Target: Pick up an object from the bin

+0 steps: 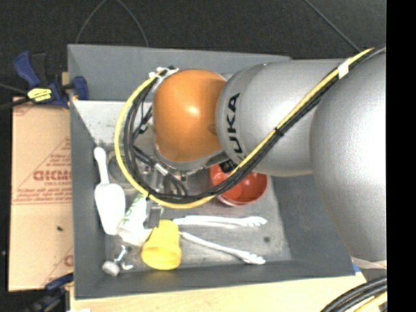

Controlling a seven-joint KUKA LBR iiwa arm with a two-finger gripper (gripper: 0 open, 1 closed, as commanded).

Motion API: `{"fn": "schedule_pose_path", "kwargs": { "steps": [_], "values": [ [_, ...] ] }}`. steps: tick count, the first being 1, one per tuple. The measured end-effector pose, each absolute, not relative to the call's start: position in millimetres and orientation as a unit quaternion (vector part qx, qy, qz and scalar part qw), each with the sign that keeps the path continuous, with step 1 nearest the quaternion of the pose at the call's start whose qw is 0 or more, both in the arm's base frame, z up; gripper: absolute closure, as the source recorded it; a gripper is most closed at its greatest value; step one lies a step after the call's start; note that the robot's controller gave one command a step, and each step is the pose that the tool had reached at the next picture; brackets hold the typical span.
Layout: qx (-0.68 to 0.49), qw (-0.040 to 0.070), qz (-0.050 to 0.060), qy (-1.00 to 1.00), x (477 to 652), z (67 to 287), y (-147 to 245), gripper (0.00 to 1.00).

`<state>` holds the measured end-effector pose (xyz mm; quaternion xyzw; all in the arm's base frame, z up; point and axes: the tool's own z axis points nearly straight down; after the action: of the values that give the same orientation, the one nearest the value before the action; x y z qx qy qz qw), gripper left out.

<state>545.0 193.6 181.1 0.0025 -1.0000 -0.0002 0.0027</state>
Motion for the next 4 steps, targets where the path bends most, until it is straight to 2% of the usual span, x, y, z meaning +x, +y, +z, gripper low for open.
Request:
{"fn": "schedule_pose_path", "kwargs": {
  "steps": [1,2,3,4],
  "values": [
    [0.0,-0.001,-0.001,-1.0,547.0,185.6,192.6,0.0],
    [0.234,-0.015,-0.001,-0.972,554.9,99.3,163.7,0.0],
    [0.219,-0.002,-0.001,-0.976,546.0,69.9,155.8,0.0],
    [0.291,-0.01,0.0,-0.957,542.8,74.8,189.3,0.0]
  ]
}}
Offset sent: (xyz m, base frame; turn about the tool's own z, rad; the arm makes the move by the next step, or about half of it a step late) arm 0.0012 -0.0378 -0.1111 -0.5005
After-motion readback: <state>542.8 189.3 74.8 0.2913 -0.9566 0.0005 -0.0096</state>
